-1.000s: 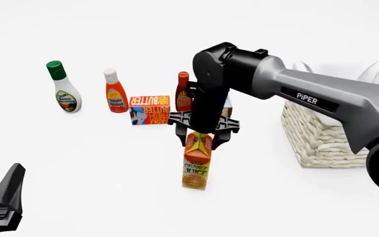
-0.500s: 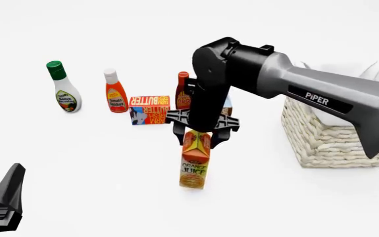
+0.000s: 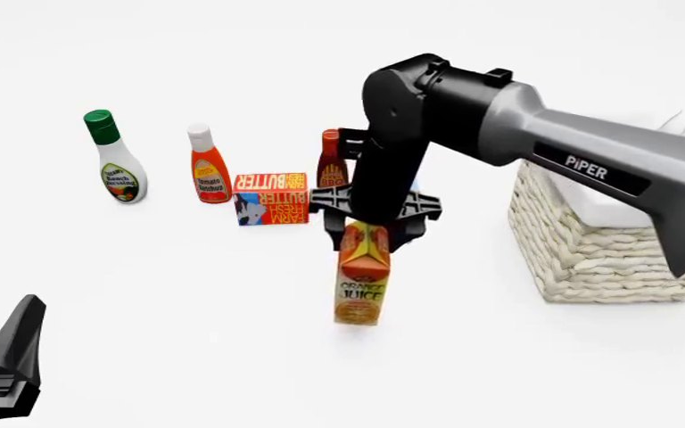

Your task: Pick the orange juice and place it in the basket.

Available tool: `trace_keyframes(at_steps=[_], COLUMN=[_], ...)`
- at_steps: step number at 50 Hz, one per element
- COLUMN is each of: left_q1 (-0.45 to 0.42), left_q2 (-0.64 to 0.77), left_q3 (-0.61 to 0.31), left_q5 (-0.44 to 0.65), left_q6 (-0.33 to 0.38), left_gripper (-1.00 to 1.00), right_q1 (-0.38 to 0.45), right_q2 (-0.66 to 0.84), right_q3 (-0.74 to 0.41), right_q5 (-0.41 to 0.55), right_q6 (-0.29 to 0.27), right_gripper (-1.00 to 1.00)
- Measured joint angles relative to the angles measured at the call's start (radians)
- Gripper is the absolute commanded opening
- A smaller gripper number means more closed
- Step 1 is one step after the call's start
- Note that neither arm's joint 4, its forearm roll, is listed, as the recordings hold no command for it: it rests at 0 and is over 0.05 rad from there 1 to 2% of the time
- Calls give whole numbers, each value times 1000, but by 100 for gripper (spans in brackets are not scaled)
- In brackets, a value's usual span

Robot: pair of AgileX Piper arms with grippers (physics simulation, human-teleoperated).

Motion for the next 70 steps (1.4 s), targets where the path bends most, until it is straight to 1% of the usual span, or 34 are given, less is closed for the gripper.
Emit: trace_keyframes(at_steps=[11,31,38,61,70], left_q1=[0,0,0,0,0], left_q2=[0,0,0,0,0], left_q3=[0,0,0,0,0], left_q5=[0,0,0,0,0], left_q6=[0,0,0,0,0], left_gripper=[100,100,100,100,100], right_q1=[-20,-119,-149,-221,-237], right_q2=[-13,-39,-50,-86,-99], right_q3=[-11,-55,-71,-123,-147], right_q5=[0,0,0,0,0], right_q6=[-77,-318,-392,-571,-628], right_gripper=[-100,-100,-100,-100,-100])
